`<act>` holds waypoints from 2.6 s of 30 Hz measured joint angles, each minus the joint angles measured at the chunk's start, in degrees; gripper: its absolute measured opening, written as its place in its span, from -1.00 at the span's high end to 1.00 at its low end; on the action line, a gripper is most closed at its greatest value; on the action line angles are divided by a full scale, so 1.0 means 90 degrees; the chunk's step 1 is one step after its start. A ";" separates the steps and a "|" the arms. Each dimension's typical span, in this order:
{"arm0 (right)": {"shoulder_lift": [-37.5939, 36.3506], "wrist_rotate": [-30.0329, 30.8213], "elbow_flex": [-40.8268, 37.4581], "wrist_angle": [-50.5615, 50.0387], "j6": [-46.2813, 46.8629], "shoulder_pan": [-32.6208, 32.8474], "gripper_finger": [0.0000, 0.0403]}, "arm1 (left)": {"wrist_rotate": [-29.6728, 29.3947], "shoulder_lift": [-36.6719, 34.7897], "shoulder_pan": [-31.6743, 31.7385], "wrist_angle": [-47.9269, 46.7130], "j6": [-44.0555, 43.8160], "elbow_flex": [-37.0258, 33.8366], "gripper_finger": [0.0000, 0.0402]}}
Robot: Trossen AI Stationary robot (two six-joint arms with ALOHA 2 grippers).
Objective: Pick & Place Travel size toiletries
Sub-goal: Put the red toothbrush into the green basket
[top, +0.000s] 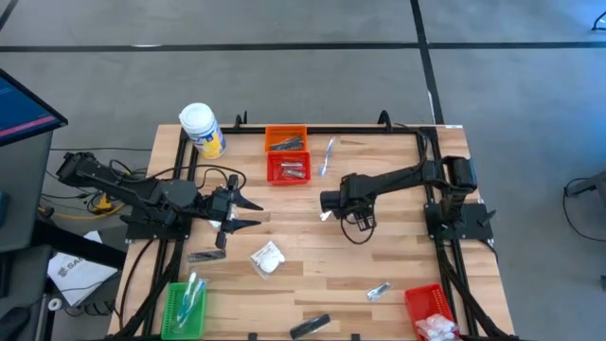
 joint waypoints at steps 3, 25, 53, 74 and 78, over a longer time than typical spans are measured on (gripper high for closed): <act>0.0005 -0.0074 -0.0173 -0.0029 -0.0155 -0.0104 0.04 | 0.0000 0.0000 -0.0002 -0.0012 0.0000 0.0000 0.23; 0.0056 -0.1056 -0.0840 0.0686 0.2217 -0.0339 0.49 | 0.0000 -0.0002 0.0000 -0.0031 -0.0040 0.0000 0.23; -0.3243 0.0178 -0.0630 0.3678 0.4632 0.1166 0.95 | 0.0420 -0.0980 -0.1105 -0.0177 -0.0248 -0.0005 0.23; -0.1455 0.0148 -0.0621 1.0857 0.1678 0.1975 0.95 | -0.0376 -0.0577 -0.1190 0.0469 0.0332 -0.0061 0.23; -0.1258 0.0032 -0.0486 1.0821 0.2006 0.1785 0.95 | -0.0579 -0.0104 -0.1109 0.0832 0.0507 -0.0061 0.23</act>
